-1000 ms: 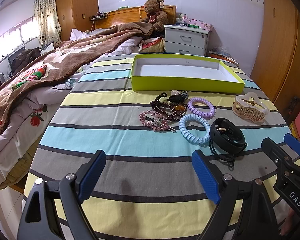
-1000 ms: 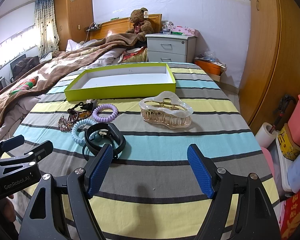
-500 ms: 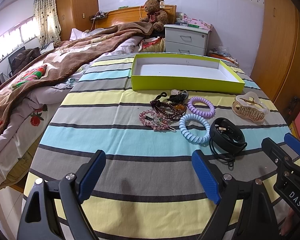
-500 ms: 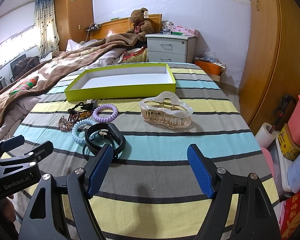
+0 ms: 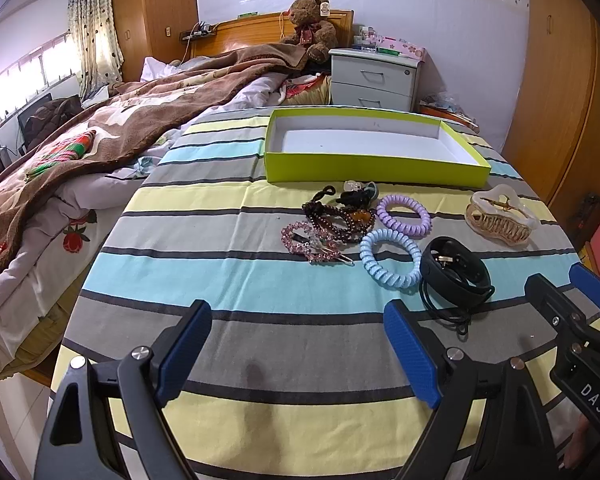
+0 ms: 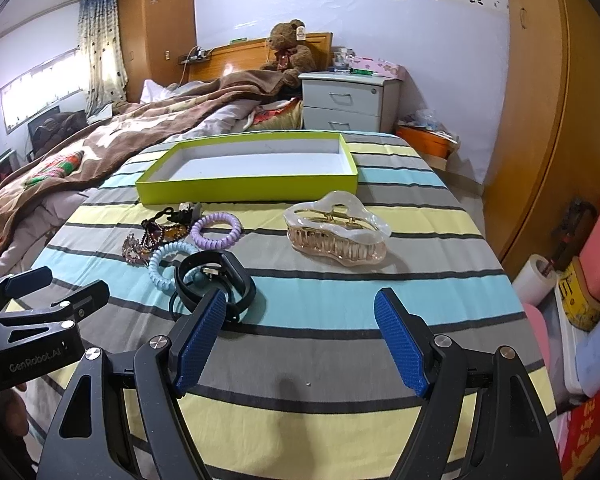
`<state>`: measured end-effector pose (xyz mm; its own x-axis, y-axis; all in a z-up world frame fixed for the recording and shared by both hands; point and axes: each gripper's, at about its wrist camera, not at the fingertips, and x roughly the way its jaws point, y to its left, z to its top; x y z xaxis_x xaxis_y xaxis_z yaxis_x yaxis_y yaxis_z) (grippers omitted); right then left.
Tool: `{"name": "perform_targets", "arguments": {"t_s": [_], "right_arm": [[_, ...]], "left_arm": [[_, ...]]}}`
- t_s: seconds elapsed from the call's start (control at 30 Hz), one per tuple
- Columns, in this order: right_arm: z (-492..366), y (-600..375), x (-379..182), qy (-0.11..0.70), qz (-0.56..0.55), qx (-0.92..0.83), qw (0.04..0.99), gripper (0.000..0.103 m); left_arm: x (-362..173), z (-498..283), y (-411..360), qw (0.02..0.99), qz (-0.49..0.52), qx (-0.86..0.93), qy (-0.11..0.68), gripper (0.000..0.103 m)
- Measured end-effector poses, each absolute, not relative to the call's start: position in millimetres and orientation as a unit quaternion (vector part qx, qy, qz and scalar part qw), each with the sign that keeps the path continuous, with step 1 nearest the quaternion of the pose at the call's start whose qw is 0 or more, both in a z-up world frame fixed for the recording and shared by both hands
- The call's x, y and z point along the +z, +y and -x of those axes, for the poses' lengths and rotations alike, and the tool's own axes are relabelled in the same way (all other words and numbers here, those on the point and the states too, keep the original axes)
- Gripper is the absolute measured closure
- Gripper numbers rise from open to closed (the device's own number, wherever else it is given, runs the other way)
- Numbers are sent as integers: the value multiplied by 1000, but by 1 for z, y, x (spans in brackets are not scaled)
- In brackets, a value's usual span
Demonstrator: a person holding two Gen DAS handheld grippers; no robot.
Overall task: Organize jewelry
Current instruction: 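Grasp the black band bracelet with the right gripper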
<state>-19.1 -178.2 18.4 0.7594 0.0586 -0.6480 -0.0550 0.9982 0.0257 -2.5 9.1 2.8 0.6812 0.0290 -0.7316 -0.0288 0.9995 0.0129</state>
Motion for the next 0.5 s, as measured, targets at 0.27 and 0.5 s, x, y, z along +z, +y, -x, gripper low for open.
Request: {"name": "perform_targets", "arguments": {"t_s": [0.27, 0.5], "right_arm": [[16, -178, 23, 339, 8, 75, 938, 26], [4, -168, 26, 343, 19, 165, 925, 26]], "left_arm": [[4, -1, 11, 914, -2, 12, 404, 14], [-1, -12, 23, 904, -9, 3, 427, 14]]}}
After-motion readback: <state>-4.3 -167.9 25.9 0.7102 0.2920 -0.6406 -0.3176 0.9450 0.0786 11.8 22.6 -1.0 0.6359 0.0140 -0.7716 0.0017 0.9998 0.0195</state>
